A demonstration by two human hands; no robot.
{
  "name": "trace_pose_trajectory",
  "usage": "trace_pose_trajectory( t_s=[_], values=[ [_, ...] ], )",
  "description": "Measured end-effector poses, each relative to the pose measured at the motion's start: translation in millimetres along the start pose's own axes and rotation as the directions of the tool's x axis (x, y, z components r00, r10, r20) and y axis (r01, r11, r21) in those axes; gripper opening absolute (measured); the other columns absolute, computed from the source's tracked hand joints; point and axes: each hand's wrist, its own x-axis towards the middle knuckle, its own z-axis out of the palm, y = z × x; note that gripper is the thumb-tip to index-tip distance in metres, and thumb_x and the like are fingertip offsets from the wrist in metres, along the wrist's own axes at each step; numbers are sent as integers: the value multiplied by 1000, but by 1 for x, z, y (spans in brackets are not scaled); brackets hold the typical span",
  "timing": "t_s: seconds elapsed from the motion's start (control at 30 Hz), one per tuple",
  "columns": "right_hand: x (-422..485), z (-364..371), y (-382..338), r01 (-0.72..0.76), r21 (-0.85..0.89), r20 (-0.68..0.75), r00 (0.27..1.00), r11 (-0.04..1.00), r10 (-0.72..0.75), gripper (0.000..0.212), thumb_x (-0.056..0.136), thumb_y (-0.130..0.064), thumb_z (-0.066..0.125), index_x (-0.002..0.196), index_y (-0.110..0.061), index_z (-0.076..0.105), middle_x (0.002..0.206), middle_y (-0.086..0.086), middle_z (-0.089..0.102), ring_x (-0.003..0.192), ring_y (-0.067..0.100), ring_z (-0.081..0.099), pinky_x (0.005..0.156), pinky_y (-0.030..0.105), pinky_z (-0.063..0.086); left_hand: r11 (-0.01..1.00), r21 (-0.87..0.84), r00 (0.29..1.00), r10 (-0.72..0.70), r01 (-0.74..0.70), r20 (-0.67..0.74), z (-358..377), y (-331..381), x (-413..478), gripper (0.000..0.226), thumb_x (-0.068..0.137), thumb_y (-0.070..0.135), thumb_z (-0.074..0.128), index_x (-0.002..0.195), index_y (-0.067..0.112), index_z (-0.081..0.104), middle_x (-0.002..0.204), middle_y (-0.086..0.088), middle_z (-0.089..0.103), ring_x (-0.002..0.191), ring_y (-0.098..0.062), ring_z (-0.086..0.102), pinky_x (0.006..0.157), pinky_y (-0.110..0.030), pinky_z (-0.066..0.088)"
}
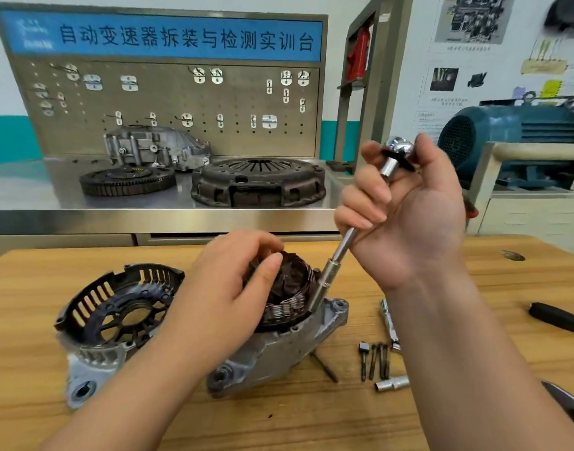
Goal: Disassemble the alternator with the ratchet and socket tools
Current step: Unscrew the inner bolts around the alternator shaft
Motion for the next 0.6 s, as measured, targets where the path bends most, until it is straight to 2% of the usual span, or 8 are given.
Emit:
trace_pose_trajectory(
  t_s=[0.03,0.1,0.23,0.33,0.43,0.6],
  values=[
    [1,-4,-4,14,-11,-38,999,1000,-14,49,94,-47,36,73,-11,61,47,-6,32,39,6,24,38,19,22,989,146,998,3,-11,56,2,0,0,28,89,48,41,104,36,61,96,24,54,96,1,48,86,-23,42],
    [2,-10,-10,44,-37,-103,994,998,-47,54,98,-47,30,71,-11,61,47,-6,31,40,7,22,38,19,21,952,305,990,-20,-23,138,8,1,-2,45,81,55,41,107,29,67,100,17,51,101,-5,43,90,-24,36],
    [2,-14,-19,108,-106,-172,977,988,-126,53,100,-45,30,71,-11,59,48,-5,29,41,8,19,39,21,20,878,467,991,54,-105,121,12,4,-7,42,74,53,56,95,21,73,93,3,57,91,-21,55,78,-37,46],
    [1,-14,-21,125,-151,-185,971,981,-152,51,100,-44,29,74,-11,58,48,-5,29,42,9,19,41,21,19,848,512,990,102,-137,96,18,2,-9,34,69,47,65,89,21,72,92,0,59,89,-24,58,76,-39,48],
    [1,-14,-20,126,-177,-189,969,976,-159,52,100,-43,29,71,-11,58,48,-4,28,42,9,18,42,21,17,844,511,987,132,-161,93,23,1,-11,28,68,43,68,88,24,71,100,-2,60,97,-27,59,81,-43,48],
    [1,-14,-19,121,-204,-188,969,972,-160,51,100,-42,29,70,-11,57,47,-4,29,42,10,19,42,21,18,890,441,993,87,-111,76,18,-2,-8,39,69,47,65,104,29,63,116,3,55,112,-23,52,92,-44,41]
  ],
)
